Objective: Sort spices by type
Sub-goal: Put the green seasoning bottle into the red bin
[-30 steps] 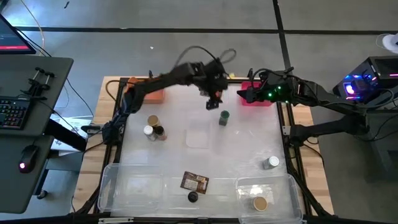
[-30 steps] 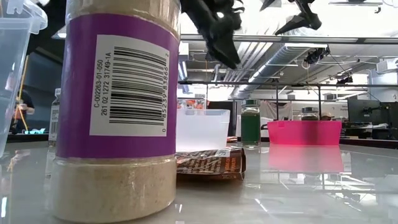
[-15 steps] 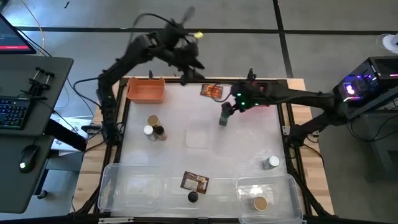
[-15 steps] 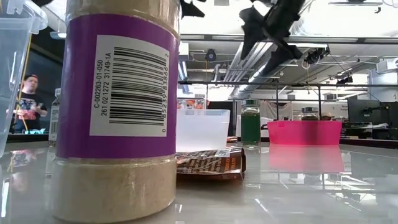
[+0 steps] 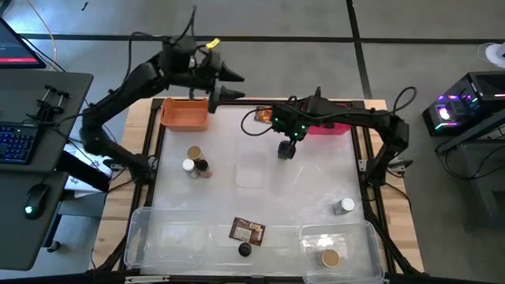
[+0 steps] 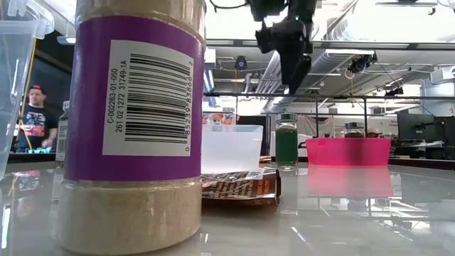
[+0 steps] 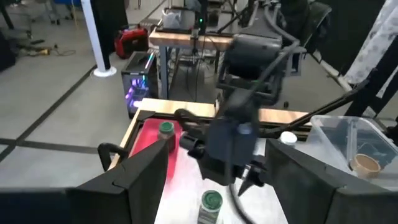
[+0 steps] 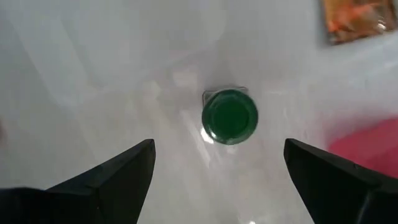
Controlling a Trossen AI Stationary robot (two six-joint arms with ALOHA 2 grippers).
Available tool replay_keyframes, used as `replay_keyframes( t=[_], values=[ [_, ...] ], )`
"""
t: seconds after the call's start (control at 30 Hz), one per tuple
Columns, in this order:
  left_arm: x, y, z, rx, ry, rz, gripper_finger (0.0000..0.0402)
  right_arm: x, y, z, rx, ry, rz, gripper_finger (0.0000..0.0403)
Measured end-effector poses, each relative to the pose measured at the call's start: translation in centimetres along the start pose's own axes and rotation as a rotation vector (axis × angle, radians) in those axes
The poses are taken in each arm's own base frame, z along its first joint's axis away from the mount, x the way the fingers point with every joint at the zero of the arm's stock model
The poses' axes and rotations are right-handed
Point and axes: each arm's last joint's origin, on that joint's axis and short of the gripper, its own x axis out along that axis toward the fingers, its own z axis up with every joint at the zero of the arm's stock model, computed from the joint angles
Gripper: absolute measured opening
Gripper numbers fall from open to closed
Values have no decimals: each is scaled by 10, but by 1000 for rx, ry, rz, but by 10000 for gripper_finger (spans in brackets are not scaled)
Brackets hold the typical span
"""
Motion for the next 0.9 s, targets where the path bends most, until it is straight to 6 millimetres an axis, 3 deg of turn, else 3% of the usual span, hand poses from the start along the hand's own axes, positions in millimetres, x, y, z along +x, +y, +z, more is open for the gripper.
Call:
replay_keyframes(
  t=[0.17,0.37,0.57,0.9],
  values=[
    [-13,-7,-13,-74,-17,10,252,21,-2,2,-122,74,54,351],
    [-20,-16,-18,-120,-21,-6,252,46,-5,5,-112,99,43,351],
    [-19,-20,-17,-104,-27,-18,252,52,-6,11,-133,69,-55,351],
    [-19,-20,-17,-105,-26,-18,252,52,-7,11,-141,64,-53,351]
  ],
)
